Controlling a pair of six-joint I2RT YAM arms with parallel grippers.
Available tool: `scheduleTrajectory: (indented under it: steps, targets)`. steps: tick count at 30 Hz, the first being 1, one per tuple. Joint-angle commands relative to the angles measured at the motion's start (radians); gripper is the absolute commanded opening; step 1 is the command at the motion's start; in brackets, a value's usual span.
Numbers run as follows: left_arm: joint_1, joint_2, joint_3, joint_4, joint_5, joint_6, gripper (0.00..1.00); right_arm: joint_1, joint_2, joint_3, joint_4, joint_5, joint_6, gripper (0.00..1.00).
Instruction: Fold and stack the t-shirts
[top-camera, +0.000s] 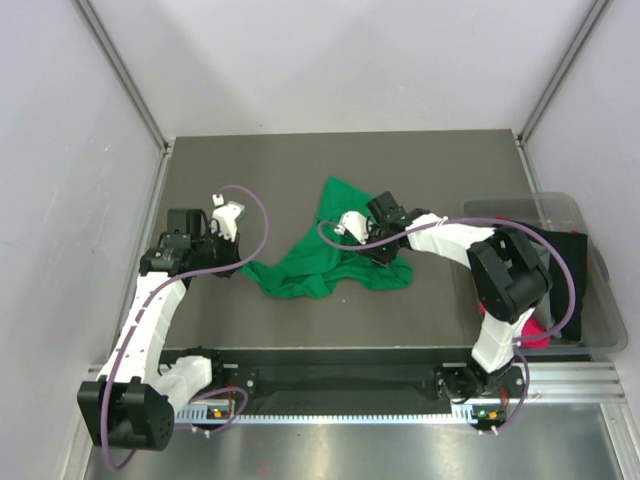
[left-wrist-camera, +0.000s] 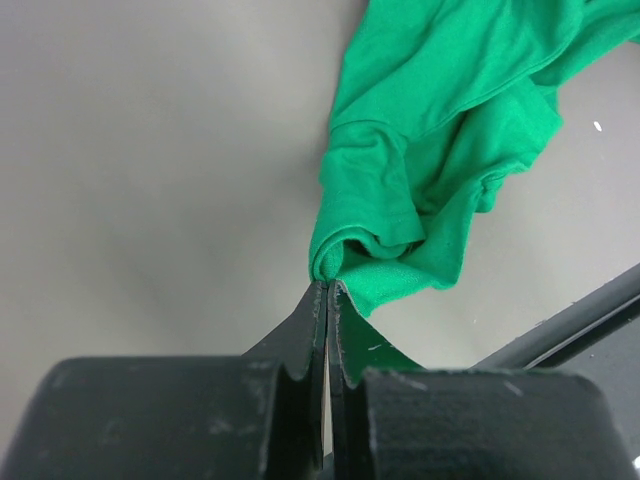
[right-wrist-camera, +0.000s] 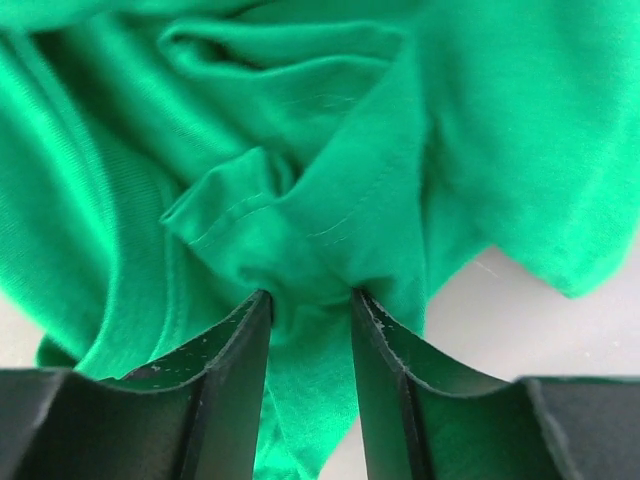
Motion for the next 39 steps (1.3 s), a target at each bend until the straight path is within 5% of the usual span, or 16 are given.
scheduleTrajectory:
  steps: [1,12,20,28,39]
  targets:
    - [-0.004,-0.01,-0.005,0.057,-0.018,-0.011,0.0,-0.019,-0.005,0.034,0.108,0.081,0.048,0.39]
    - [-0.003,-0.062,-0.036,0.189,-0.351,-0.088,0.0,-0.228,-0.017,0.204,0.219,0.063,0.148,0.43]
    - [-0.003,-0.047,-0.034,0.181,-0.342,-0.088,0.0,-0.249,0.138,0.348,0.211,0.012,0.2,0.43]
    - [-0.001,-0.037,-0.036,0.171,-0.337,-0.085,0.0,-0.259,0.392,0.702,0.035,-0.135,0.246,0.47]
    - [-0.001,-0.018,-0.042,0.191,-0.336,-0.087,0.0,-0.271,0.379,0.624,-0.008,-0.261,0.226,0.49]
